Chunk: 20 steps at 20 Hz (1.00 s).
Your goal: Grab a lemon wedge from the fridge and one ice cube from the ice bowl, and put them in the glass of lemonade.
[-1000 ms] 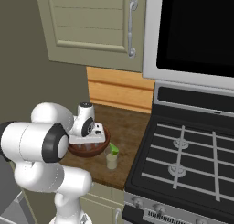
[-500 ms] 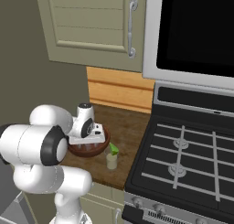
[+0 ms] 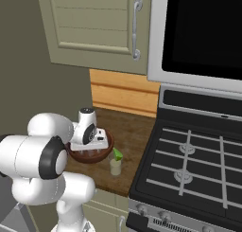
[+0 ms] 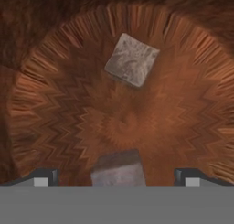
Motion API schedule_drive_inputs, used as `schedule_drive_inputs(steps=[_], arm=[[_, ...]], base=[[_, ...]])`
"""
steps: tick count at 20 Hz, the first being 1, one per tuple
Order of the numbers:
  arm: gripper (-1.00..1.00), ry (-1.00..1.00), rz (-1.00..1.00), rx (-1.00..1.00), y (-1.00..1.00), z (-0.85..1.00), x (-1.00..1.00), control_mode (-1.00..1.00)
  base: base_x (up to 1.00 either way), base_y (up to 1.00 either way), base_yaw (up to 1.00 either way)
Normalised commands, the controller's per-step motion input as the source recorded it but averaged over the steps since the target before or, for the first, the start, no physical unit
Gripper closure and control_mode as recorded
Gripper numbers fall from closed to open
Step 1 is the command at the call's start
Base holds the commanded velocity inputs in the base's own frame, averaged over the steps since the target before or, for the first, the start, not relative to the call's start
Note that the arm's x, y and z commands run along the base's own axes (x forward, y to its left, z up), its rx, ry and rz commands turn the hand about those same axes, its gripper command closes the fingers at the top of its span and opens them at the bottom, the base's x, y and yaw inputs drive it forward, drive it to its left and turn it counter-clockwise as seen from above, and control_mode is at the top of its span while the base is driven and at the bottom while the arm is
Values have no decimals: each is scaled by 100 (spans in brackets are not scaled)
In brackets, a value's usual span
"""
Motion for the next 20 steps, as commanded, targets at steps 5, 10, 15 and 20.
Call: schedule_drive_inputs(steps=[5, 10, 15, 20], arm=[[-100, -4, 0, 0, 0, -13, 0, -100], [-100, -3, 0, -1, 0, -27, 0, -100], [-100, 0, 0, 0, 0, -5, -4, -100], [-100, 3, 0, 0, 0, 0, -4, -100]], base=[[0, 0, 0], [0, 0, 0], [0, 0, 0], [0, 0, 0]])
